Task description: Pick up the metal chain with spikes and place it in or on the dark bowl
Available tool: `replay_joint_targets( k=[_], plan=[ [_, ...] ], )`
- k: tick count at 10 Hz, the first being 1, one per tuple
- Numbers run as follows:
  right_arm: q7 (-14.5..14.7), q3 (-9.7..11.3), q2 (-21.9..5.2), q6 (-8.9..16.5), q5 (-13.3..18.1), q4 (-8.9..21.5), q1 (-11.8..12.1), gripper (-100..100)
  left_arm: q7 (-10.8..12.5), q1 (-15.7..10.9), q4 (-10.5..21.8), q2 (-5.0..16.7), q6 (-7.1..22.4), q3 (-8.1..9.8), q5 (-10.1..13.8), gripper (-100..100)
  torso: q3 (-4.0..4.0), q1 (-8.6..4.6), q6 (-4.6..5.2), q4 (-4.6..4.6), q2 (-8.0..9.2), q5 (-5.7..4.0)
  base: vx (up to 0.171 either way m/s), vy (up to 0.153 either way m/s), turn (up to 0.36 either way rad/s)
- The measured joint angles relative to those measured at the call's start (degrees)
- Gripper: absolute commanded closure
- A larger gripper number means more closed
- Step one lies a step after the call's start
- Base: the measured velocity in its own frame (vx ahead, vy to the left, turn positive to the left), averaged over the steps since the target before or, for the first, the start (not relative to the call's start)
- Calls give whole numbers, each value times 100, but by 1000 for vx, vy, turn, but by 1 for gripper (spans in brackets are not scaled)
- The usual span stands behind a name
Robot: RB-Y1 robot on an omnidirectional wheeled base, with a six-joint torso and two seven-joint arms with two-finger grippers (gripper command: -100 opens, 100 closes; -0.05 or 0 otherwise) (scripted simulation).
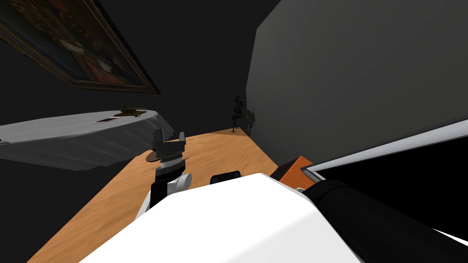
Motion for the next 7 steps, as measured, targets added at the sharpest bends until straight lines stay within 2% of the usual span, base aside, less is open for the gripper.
replay_joint_targets(
  k=[1, 4, 7],
  plan=[
    [20, -33, -55, -111, 2, 103, -56, -100, 0, 0, 0, 0, 0, 0, 0, 0, 2, 8, 1, 0, 4, 2, -19, 30, -26],
    [-250, 62, -435, -123, -28, -237, 65, -100, 0, 0, 0, 0, 0, 0, 0, 0, 4, 16, 0, 2, 7, 5, -25, 41, -52],
    [-370, 66, -760, -418, -34, -181, -10, -100, 0, 0, 0, 0, 0, 0, 0, 0, 6, 18, 1, 2, 10, 5, -26, 41, -40]
  ],
)
